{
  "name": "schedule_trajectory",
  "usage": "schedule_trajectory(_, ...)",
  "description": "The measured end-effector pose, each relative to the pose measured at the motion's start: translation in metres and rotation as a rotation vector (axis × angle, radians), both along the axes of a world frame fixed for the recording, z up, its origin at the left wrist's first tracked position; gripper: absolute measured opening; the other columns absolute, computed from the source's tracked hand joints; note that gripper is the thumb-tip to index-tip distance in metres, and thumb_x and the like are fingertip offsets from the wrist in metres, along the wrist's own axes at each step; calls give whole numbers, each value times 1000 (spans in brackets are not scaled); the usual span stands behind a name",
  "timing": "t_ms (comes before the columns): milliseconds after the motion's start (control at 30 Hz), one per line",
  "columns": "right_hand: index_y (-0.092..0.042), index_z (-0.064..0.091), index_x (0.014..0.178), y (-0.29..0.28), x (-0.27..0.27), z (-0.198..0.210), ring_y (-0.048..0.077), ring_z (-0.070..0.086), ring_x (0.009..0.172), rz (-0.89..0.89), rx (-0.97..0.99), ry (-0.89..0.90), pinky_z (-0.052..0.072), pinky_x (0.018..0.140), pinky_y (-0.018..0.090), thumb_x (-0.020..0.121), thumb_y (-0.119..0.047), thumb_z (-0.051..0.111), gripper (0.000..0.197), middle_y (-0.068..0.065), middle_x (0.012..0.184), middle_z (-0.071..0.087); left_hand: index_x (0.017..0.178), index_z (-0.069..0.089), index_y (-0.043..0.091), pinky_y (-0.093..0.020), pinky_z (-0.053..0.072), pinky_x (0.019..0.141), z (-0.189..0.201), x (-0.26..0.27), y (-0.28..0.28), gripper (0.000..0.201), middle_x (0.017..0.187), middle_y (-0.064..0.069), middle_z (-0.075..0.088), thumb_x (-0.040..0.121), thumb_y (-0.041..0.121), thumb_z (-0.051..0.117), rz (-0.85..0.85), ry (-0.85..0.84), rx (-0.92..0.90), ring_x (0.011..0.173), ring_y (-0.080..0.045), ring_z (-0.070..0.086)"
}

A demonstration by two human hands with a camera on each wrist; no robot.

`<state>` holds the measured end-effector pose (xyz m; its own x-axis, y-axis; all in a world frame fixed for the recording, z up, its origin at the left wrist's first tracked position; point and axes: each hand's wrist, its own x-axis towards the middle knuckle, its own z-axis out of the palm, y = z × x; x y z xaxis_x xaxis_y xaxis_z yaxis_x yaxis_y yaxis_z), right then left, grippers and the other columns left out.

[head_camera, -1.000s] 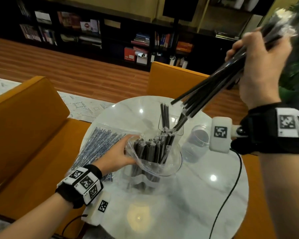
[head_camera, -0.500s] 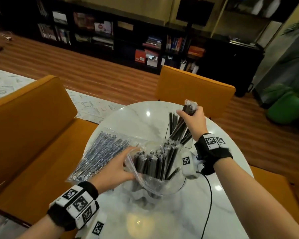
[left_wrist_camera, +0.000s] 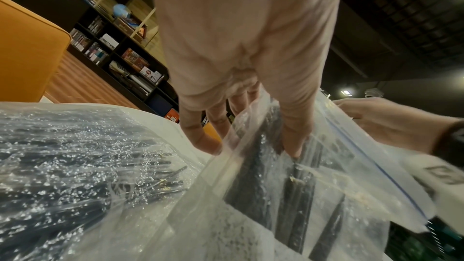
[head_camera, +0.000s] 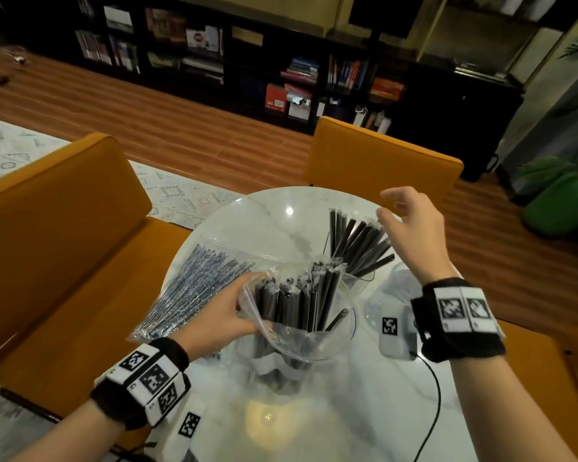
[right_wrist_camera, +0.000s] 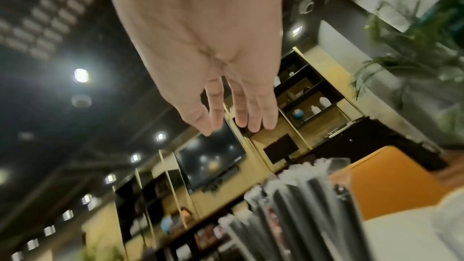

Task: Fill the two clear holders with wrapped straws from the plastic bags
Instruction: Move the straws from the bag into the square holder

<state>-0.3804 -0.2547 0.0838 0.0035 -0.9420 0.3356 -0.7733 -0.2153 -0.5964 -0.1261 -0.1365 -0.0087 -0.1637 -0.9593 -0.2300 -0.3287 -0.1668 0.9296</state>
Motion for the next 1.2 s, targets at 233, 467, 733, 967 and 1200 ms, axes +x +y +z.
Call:
schedule_trajectory(233, -23, 56, 122, 112, 10, -30, 13, 65, 102, 123, 337, -556, 54, 84, 28, 87, -25, 70, 38, -5, 114, 64, 139, 40, 28, -17, 30, 101, 1, 1, 5, 71, 133, 19, 38, 80, 8, 75, 26, -22, -28, 120, 3, 38)
schedule_trajectory(467, -29, 48, 133, 119, 45, -101, 5, 62, 102, 231, 581, -469, 51, 85, 16, 72, -23, 86, 73, -15, 117, 58, 128, 50, 17, 3, 44, 78, 2, -13, 17, 61, 112, 25, 52, 78, -12, 70, -46, 95, -49, 93, 30, 52)
schedule_trajectory(733, -23, 67, 107, 128, 45, -100, 6, 69, 93, 113, 373, -536, 55, 79, 20, 79, -16, 77, 31, -5, 101, 73, 127, 53, 20, -7, 50, 78, -10, -9, 24, 64, 121, 1, 64, 75, -13, 72, -27, 169, -64, 106, 1, 64)
schedule_trajectory(967, 4, 65, 104, 122, 29, -64, 6, 71, 86, 90, 257, -796, 53, 73, 12, 86, -1, 68, 19, 6, 95, 74, 122, 52, 45, -23, 46, 97, -13, -5, 20, 71, 131, 15, 55, 75, -3, 76, -38, 84, -122, 121, -5, 55)
schedule_trajectory(1200, 3, 62, 105, 118, 24, -50, 23, 70, 92, 57, 229, -845, 53, 83, 29, 84, -4, 69, 23, 14, 95, 72, 118, 50, 51, -15, 53, 79, -16, -4, 14, 76, 130, 3, 56, 75, -8, 73, -68, 77, -130, 114, -20, 60)
